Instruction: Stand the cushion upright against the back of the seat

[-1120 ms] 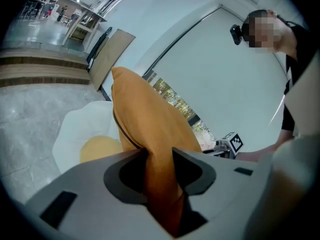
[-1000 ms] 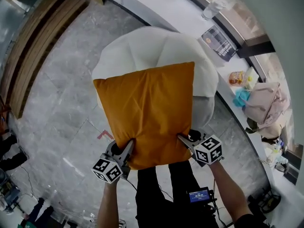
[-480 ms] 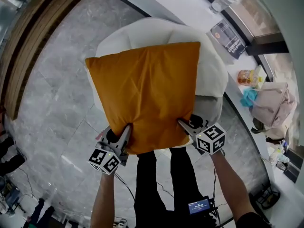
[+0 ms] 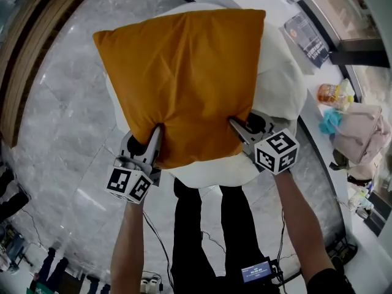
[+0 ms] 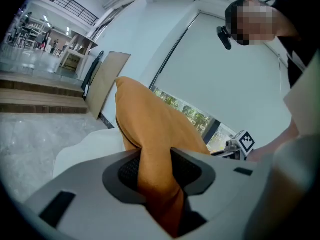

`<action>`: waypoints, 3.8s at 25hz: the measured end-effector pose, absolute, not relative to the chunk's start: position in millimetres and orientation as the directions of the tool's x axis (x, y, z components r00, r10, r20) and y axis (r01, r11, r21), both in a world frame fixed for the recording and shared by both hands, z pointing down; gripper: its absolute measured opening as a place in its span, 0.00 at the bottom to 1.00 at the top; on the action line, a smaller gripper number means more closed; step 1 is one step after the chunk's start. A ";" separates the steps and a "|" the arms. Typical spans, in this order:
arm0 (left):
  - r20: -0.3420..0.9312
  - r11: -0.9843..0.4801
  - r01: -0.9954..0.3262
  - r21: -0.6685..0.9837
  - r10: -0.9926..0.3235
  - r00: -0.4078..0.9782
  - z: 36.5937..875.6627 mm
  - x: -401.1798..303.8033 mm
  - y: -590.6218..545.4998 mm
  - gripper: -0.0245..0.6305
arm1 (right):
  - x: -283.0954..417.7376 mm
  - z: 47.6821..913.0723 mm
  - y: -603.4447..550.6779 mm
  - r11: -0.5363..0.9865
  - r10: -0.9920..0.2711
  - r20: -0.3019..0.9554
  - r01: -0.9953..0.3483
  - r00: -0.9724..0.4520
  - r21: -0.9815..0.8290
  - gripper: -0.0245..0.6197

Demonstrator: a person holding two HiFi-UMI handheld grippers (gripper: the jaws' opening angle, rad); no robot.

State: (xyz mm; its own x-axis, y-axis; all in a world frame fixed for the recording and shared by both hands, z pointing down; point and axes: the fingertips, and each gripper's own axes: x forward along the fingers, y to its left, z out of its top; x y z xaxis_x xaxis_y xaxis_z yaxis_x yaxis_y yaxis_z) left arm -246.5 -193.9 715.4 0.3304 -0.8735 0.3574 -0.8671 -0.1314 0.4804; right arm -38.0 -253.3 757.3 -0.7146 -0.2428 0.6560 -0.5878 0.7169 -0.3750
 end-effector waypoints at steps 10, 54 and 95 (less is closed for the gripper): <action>0.291 -0.067 -0.923 0.379 -0.938 0.188 723.0 -271.7 -245.6 0.26 | -66.3 759.9 -319.6 0.739 -0.375 0.559 -0.602 -0.740 -0.301 0.29; 0.124 0.004 -0.987 0.159 -0.992 0.016 806.0 -340.3 -345.8 0.35 | -128.7 837.8 -424.9 0.744 -0.549 0.402 -0.648 -0.733 -0.164 0.35; 0.332 -0.019 -0.973 0.230 -0.938 0.097 676.7 -282.2 -244.4 0.67 | -64.0 722.1 -324.7 0.668 -0.422 0.641 -0.698 -0.641 -0.259 0.53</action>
State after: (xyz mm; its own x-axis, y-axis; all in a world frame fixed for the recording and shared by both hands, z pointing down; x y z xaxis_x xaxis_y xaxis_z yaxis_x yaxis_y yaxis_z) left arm -282.2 -244.4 676.7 0.0969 -0.9381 0.3324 -0.9730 -0.0190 0.2302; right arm -64.0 -324.7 722.1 -0.6412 -0.4220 0.6409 -0.6980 0.6678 -0.2586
